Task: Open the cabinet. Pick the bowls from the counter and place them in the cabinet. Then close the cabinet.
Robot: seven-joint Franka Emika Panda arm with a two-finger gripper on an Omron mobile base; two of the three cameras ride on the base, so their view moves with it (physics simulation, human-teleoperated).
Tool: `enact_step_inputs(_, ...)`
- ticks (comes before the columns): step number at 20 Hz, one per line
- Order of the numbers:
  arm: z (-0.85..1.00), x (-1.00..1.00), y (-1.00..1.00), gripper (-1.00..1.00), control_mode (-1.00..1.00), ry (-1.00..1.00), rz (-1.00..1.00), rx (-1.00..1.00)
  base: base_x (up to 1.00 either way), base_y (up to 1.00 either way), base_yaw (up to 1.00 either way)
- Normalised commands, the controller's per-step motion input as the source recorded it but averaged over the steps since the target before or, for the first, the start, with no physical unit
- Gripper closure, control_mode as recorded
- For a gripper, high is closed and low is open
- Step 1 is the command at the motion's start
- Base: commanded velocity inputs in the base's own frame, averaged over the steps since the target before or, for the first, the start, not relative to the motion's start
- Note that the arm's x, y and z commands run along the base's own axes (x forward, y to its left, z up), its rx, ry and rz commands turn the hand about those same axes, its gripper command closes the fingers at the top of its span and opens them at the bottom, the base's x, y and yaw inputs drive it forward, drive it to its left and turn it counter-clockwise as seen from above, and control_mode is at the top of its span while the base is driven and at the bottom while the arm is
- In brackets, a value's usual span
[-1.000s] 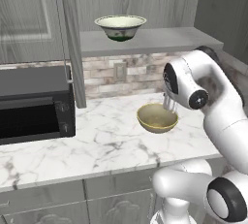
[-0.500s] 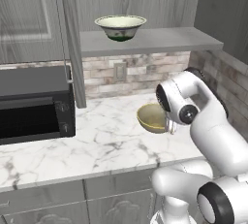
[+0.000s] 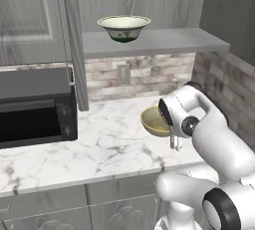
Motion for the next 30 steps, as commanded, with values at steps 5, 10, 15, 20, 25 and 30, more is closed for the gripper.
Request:
enact_step_inputs(5,0.00,-0.26,0.00,-1.00,-1.00,0.03,0.00,0.00,0.00,0.00,0.00)
enact_step_inputs(10,0.00,-0.08,0.00,-1.00,-1.00,-0.03,0.00,0.00,0.00,0.00,0.00)
enact_step_inputs(15,0.00,0.00,0.00,-1.00,-1.00,0.01,0.00,0.03,0.00,0.00,0.00)
enact_step_inputs(20,0.00,0.00,-0.01,-1.00,-1.00,0.00,0.00,0.06,0.00,0.00,0.00)
enact_step_inputs(25,0.01,0.00,0.00,-1.00,-1.00,0.03,0.00,0.02,0.00,0.00,0.00)
enact_step_inputs(30,0.00,0.00,0.00,-1.00,-1.00,0.05,0.00,0.03,0.00,0.00,0.00)
